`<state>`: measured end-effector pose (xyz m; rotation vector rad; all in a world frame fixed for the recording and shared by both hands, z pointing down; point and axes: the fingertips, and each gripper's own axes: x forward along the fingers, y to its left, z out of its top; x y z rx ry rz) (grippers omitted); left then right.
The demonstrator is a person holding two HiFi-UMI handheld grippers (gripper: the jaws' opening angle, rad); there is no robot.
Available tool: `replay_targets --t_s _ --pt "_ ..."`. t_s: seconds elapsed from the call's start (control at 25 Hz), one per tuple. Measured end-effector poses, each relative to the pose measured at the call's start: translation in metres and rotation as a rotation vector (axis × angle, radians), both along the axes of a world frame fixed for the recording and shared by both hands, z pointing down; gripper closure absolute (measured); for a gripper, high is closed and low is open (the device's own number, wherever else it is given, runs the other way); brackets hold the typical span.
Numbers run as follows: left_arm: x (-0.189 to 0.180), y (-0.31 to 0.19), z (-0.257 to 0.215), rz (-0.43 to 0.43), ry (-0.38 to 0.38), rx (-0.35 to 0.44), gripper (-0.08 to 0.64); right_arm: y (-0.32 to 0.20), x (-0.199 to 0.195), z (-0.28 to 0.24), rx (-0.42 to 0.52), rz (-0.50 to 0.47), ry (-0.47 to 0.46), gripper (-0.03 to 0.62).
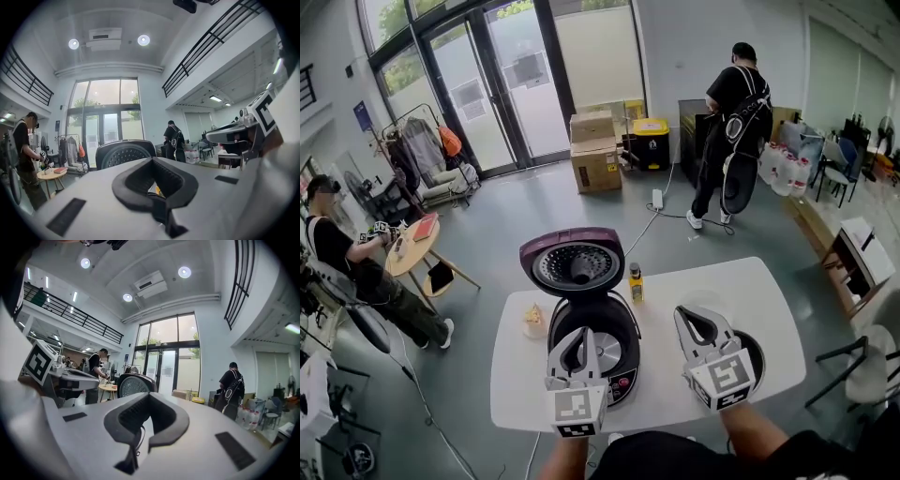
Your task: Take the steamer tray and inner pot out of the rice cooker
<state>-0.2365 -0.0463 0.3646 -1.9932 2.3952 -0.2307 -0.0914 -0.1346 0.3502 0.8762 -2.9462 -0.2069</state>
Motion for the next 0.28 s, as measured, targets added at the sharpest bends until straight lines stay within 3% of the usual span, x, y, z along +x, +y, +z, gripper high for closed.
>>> replay_targets --t_s 0.28 --pt "-0.0038 0.0022 -0.0022 0.0 0.005 0.011 0.565 0.0023 0.0003 -0.0043 0.006 -0.007 -0.023 0.594"
